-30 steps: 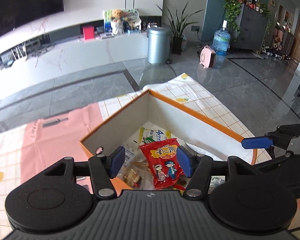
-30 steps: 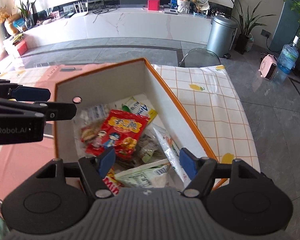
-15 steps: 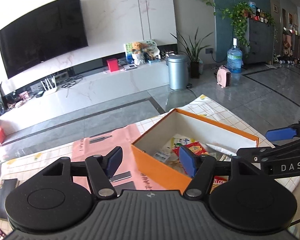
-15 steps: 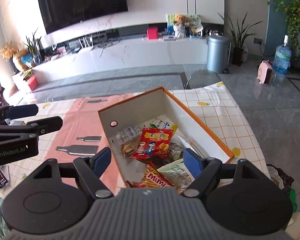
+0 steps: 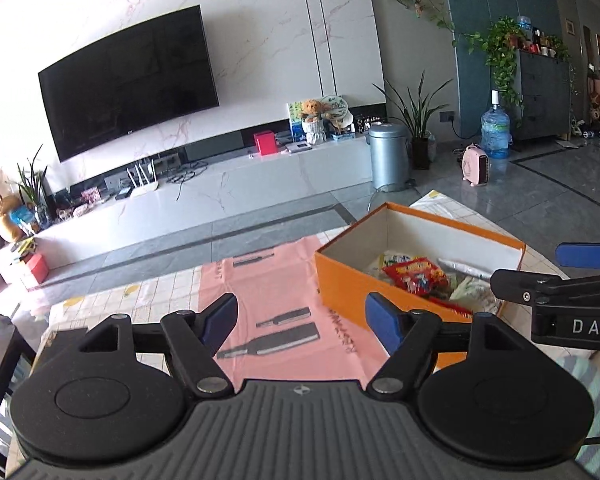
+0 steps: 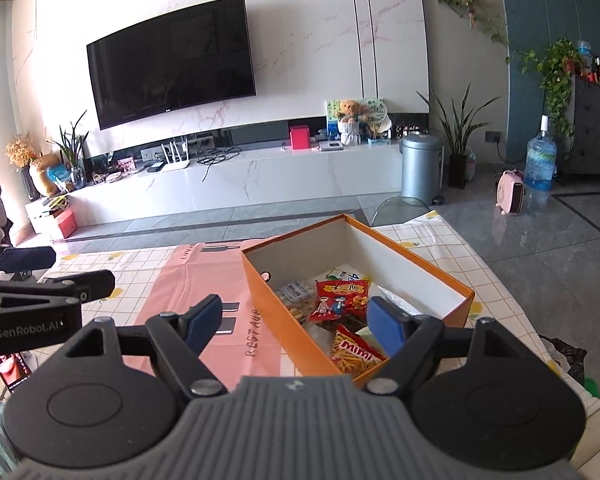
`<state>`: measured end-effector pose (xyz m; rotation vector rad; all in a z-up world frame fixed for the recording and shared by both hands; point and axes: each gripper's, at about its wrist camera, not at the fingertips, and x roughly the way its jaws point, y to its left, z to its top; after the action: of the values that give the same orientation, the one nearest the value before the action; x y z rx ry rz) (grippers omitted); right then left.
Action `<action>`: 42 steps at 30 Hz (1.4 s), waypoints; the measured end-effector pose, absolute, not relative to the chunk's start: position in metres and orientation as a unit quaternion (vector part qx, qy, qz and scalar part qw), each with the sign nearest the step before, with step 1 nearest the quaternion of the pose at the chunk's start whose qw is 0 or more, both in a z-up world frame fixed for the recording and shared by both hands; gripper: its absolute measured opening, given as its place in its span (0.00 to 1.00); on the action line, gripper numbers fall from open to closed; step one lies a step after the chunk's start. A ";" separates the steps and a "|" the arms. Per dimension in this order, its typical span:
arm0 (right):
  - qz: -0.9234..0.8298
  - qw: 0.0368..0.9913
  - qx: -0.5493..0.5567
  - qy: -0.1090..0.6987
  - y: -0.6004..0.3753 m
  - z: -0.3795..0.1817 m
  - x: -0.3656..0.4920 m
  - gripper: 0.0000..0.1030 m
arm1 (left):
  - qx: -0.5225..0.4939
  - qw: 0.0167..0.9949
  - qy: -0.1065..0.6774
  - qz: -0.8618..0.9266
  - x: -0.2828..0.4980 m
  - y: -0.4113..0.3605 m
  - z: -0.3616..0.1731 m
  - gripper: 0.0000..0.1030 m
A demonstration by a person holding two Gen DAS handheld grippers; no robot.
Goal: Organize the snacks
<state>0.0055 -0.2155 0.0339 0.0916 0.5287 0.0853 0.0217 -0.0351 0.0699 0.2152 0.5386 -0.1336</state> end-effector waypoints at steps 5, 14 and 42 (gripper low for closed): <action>0.034 0.963 0.034 0.267 -0.198 0.020 -0.011 0.75 | 0.092 0.949 0.295 -0.059 0.014 -0.020 0.050 0.83; 0.015 0.960 0.035 0.276 -0.192 -0.006 -0.019 0.75 | 0.058 0.943 0.325 -0.046 0.008 0.003 0.022 0.83; 0.023 0.953 0.011 0.301 -0.175 -0.038 0.003 0.75 | 0.041 0.930 0.363 -0.035 0.020 0.013 -0.003 0.84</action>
<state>0.0027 -0.1749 -0.0381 0.0234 0.6122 0.0469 0.0202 0.0129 -0.0027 0.0843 0.7425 -0.0714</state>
